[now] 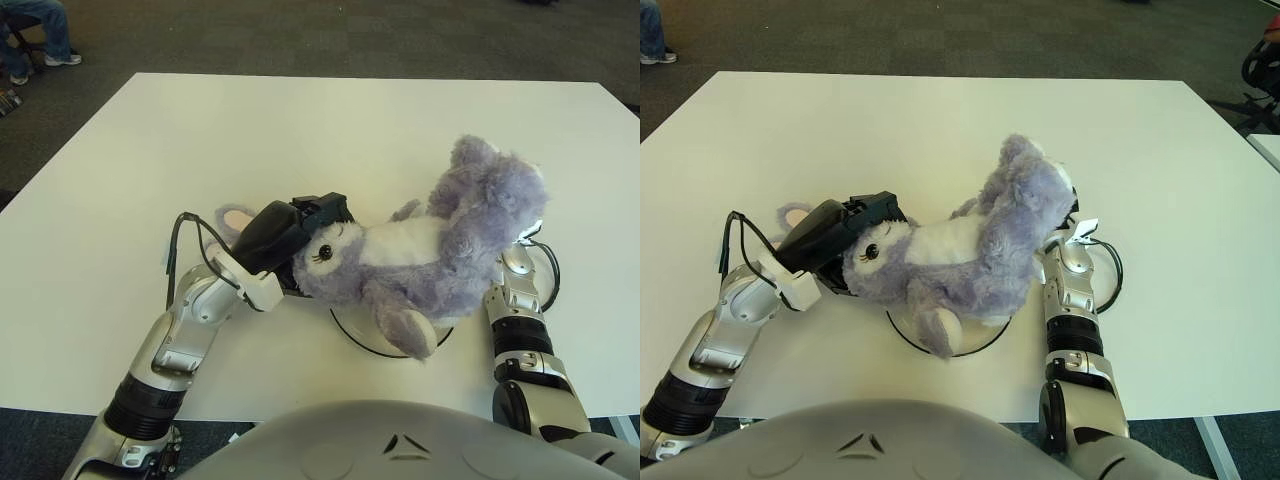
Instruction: Put the doll into the plate.
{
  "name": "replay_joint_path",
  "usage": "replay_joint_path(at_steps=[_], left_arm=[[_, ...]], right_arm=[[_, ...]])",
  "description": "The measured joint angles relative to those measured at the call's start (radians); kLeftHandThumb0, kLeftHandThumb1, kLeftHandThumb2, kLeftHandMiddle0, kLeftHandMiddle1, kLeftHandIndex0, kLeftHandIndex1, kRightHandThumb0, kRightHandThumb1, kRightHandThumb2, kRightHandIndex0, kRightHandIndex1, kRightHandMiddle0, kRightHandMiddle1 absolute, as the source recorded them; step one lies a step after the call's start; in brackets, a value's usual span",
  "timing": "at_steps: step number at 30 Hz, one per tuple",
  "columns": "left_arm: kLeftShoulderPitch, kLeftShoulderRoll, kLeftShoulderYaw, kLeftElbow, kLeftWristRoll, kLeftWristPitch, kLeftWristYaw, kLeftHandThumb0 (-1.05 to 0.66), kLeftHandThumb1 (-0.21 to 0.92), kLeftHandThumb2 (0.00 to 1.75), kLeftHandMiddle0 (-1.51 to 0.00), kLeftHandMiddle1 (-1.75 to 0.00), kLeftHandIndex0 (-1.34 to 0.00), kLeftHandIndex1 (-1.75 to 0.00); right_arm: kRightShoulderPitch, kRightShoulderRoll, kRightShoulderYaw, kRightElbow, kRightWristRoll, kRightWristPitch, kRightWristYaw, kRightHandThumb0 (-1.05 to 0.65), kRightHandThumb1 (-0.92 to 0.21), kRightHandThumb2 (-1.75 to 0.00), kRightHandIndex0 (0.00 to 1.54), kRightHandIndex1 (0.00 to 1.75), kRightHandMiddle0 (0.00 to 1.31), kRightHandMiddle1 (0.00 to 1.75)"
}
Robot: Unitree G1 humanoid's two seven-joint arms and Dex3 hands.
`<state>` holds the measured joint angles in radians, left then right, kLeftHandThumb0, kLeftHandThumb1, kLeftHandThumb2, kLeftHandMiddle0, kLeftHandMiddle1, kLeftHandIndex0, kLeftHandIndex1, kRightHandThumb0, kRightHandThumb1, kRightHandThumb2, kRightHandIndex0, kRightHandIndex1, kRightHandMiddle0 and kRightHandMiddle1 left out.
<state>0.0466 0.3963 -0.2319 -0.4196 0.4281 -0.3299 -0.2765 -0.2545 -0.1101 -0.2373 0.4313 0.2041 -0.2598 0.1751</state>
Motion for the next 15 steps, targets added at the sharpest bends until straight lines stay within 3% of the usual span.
replay_joint_path(at_steps=[4, 7, 10, 15], left_arm=[[0.0, 0.0, 0.0, 0.0, 0.008, 0.003, -0.002, 0.46, 0.32, 1.31, -0.6, -1.75, -0.72, -1.75], [0.0, -0.002, 0.0, -0.003, 0.011, 0.013, -0.006, 0.15, 0.3, 1.25, -0.61, -1.75, -0.7, -1.45], [0.0, -0.007, 0.0, -0.01, 0.014, 0.037, -0.013, 0.04, 0.37, 1.22, -0.49, -1.75, -0.52, -1.64], [0.002, -0.013, -0.001, -0.021, 0.027, 0.078, -0.017, 0.0, 0.53, 1.05, -0.36, -1.74, -0.36, -1.7]], right_arm=[[0.0, 0.0, 0.0, 0.0, 0.0, 0.001, -0.001, -0.51, -0.24, -1.41, 1.26, 1.75, 0.68, 1.75], [0.0, 0.0, 0.0, 0.0, 0.0, 0.002, -0.003, -0.51, -0.24, -1.41, 1.26, 1.75, 0.68, 1.75], [0.0, 0.0, 0.001, -0.001, -0.001, 0.003, -0.005, -0.51, -0.24, -1.41, 1.26, 1.75, 0.68, 1.75], [0.0, 0.0, 0.001, -0.001, -0.001, 0.003, -0.007, -0.51, -0.24, -1.41, 1.26, 1.75, 0.68, 1.75]])
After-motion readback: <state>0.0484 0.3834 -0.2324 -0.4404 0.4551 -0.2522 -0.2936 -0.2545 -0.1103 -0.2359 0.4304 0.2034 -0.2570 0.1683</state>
